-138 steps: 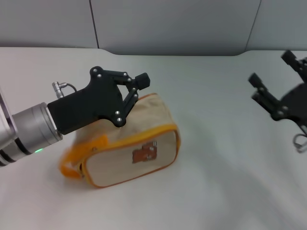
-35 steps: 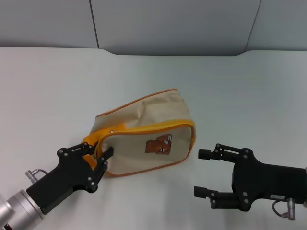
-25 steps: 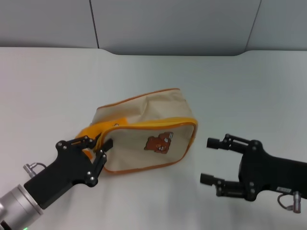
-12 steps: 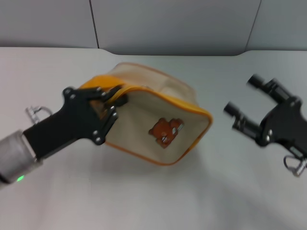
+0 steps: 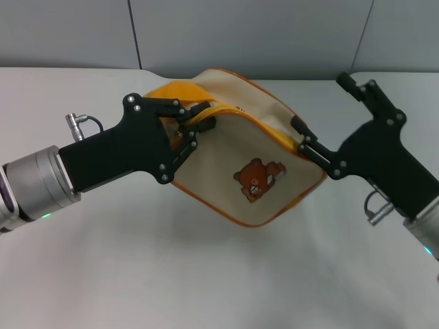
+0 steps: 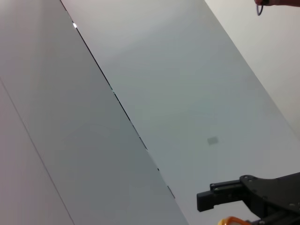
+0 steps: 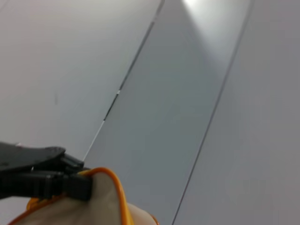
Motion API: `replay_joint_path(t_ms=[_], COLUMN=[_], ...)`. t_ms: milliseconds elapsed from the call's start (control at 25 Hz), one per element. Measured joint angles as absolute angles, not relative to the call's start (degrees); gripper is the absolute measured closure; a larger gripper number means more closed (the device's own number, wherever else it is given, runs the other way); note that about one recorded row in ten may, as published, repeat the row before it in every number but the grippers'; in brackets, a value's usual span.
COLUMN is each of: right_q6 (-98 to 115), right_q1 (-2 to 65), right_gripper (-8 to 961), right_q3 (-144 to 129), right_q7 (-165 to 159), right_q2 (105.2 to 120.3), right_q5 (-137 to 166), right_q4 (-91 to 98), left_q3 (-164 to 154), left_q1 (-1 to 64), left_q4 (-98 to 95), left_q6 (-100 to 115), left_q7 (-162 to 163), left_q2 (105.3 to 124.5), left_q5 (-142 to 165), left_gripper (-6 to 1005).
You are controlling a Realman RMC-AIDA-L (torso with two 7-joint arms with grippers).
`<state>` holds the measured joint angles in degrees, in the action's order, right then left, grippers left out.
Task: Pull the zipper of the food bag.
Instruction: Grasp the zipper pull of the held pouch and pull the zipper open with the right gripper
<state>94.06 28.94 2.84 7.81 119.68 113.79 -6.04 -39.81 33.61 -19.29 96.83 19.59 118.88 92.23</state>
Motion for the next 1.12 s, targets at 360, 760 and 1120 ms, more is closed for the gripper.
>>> replay_joint_path(t_ms=[360, 760, 1120], right_q6=[92.0, 89.5, 87.9], right_q1=[31.6, 32.5, 33.1], right_gripper=[164, 169, 174], right_q3=[-5.9, -6.1, -4.4], right_q7=[-1.6, 7.5, 13.1], right_q2=[119.54, 119.71, 119.87], right_q5=[113.9, 113.9, 113.4], right_q4=[-0.9, -7.3, -12.1], left_q3=[-40.3, -40.6, -40.9], left_q1=[33.7, 34.3, 34.4], left_q4=[-20.1, -19.7, -19.6], left_q6=[96.4, 95.2, 95.1], left_q7=[19.6, 19.6, 19.6], left_q2=[118.87, 119.08, 119.15], left_q5=[92.2, 92.2, 92.1], left_gripper=[889, 889, 888])
